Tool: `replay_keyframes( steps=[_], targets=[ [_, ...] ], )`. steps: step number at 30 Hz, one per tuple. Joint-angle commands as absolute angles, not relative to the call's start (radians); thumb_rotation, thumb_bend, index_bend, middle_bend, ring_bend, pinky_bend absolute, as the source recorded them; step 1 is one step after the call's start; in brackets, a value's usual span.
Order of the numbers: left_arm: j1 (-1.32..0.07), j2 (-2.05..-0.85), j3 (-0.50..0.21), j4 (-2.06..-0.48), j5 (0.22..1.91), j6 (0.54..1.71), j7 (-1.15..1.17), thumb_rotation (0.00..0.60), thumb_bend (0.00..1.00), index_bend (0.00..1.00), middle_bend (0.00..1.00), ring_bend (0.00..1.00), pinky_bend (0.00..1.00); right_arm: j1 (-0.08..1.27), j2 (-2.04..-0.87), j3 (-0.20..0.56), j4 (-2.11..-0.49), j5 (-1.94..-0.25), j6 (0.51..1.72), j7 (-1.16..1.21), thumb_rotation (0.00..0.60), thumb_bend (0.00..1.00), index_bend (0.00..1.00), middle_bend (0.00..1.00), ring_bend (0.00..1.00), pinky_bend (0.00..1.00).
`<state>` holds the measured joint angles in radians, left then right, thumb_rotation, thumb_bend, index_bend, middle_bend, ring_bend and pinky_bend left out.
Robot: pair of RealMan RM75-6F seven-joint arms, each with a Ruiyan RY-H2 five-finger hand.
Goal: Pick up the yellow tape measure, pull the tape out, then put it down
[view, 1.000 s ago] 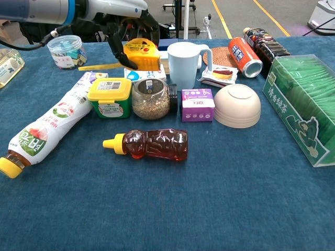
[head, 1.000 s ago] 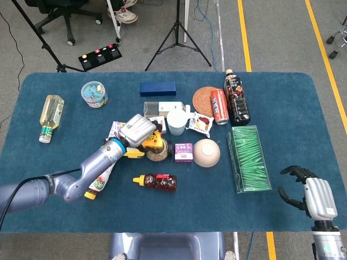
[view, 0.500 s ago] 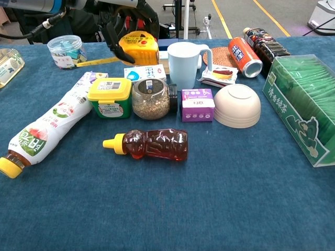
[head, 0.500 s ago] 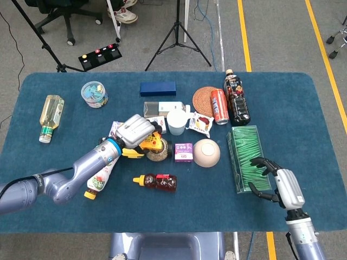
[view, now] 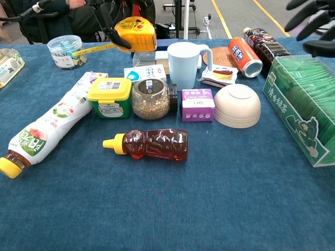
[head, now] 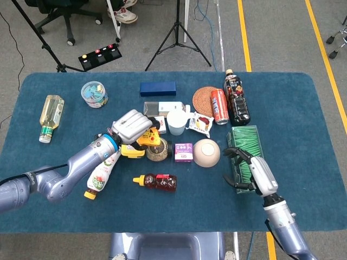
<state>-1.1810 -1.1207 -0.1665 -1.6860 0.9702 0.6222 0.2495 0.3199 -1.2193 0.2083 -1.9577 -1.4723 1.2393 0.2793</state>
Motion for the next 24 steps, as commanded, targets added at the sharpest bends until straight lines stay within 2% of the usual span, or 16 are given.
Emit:
replay_keyframes(
  steps=[1,10,24],
  targets=[
    [-1.183,-1.116,-0.165,-1.684,0.961,0.622,0.252,0.600,0.30,0.59,0.46,0.47,0.52,0.350,-1.251,0.231,-1.945,-1.454,1.220,0.275,0.600,0.31,0.25,0.32,0.34,0.41],
    [-1.208,-1.112,-0.170,-1.675,0.892,0.614,0.260,0.600,0.30,0.59,0.47,0.47,0.52,0.428,-1.383,0.279,-1.908,-1.367,1.202,0.195,0.600,0.29,0.16,0.24,0.27,0.34],
    [-1.276,-1.144,-0.173,-1.647,0.818,0.563,0.265,0.600,0.30,0.59,0.47,0.47,0.51,0.499,-1.551,0.303,-1.850,-1.246,1.209,0.038,0.600,0.29,0.01,0.09,0.12,0.20]
  ],
)
